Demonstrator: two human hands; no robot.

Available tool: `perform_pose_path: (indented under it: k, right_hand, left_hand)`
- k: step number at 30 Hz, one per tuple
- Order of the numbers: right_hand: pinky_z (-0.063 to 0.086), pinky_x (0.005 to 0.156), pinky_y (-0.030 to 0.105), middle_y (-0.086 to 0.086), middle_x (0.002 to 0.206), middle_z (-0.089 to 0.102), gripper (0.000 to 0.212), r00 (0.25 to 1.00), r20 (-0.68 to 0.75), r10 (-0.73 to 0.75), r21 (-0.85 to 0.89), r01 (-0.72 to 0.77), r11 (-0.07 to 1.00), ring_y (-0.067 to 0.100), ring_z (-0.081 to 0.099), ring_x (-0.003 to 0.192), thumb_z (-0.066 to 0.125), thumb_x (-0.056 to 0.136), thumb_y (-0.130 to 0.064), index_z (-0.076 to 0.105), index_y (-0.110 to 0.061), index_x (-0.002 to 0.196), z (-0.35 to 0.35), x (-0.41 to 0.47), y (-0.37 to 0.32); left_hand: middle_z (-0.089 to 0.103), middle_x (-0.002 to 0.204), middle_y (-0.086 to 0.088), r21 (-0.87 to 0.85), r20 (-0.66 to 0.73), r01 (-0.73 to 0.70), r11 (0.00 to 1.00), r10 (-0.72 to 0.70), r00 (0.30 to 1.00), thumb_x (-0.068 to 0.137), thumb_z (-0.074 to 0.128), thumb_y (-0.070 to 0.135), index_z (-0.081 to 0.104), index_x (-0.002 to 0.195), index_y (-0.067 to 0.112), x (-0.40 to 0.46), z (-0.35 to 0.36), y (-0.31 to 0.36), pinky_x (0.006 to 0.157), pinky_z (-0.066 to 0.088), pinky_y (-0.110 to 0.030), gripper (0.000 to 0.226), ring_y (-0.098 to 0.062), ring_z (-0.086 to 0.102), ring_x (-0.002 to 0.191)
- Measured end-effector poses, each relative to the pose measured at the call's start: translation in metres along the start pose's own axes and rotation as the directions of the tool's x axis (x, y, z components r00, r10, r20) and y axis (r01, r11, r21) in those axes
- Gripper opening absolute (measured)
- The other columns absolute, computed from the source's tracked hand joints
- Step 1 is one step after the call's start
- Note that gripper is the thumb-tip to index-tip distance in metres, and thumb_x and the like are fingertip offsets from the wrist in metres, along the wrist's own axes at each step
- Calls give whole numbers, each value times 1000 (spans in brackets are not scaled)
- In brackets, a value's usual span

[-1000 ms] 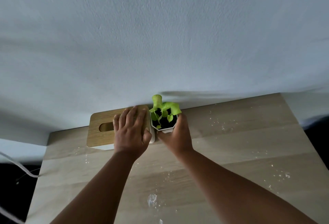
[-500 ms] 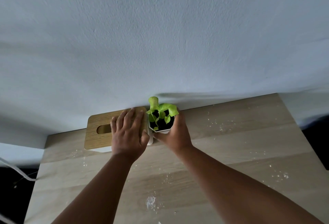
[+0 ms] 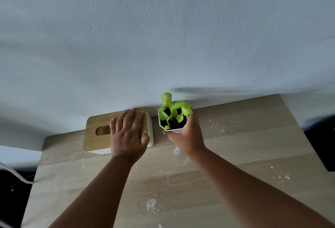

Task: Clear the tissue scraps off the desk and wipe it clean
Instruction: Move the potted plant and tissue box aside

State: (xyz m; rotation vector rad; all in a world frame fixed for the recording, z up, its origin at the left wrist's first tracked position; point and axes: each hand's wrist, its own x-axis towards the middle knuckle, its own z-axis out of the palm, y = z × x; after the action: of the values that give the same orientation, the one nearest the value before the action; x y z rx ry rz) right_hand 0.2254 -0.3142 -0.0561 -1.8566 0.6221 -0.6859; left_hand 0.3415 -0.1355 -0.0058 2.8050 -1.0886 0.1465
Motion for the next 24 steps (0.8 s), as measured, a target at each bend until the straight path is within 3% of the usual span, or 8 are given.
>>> perform_pose_path:
  k: [3, 7, 14, 20, 24]
  right_hand:
    - [50, 87, 18, -10, 119, 54, 84, 999, -22, 23, -13, -24, 1000, 2, 58, 107, 94, 57, -29, 51, -31, 130, -22, 1, 6]
    - [55, 90, 41, 3, 120, 58, 83, 997, -58, 46, -26, -48, 998, 18, 62, 109, 96, 57, -24, 53, -23, 129, -64, -1, 19]
    - [56, 95, 43, -3, 126, 60, 88, 982, -187, 26, -62, -39, 997, 17, 63, 114, 98, 60, -21, 48, -31, 132, -137, 5, 44]
    - [48, 94, 15, -15, 127, 61, 83, 954, -300, -6, -73, -16, 997, 4, 62, 115, 95, 63, -25, 48, -37, 131, -189, 24, 56]
    - [42, 90, 3, -31, 123, 60, 81, 922, -375, 91, -66, -125, 990, -10, 60, 112, 92, 62, -42, 46, -49, 128, -216, 31, 66]
  left_hand:
    - [48, 153, -11, -10, 1, 11, 1000, -11, 1000, 86, 42, 45, 53, 148, 20, 0, 1, 1, 119, 26, -61, 68, -34, 39, 145]
    - [46, 155, -11, -14, 3, 22, 1000, -22, 1000, 86, 41, 46, 52, 150, 21, -1, 0, 2, 122, 21, -59, 69, -34, 37, 147]
    - [46, 155, -12, -8, 3, 23, 1000, -23, 1000, 86, 40, 46, 52, 150, 20, -1, -3, 5, 122, 22, -59, 70, -35, 37, 146]
    - [47, 155, -12, -2, 2, 23, 1000, -23, 1000, 85, 40, 45, 52, 149, 19, -1, -3, 6, 121, 23, -60, 70, -35, 37, 146]
    - [46, 155, -12, -3, 7, 32, 999, -32, 999, 85, 40, 45, 51, 150, 19, -1, -2, 6, 121, 23, -61, 70, -35, 37, 146]
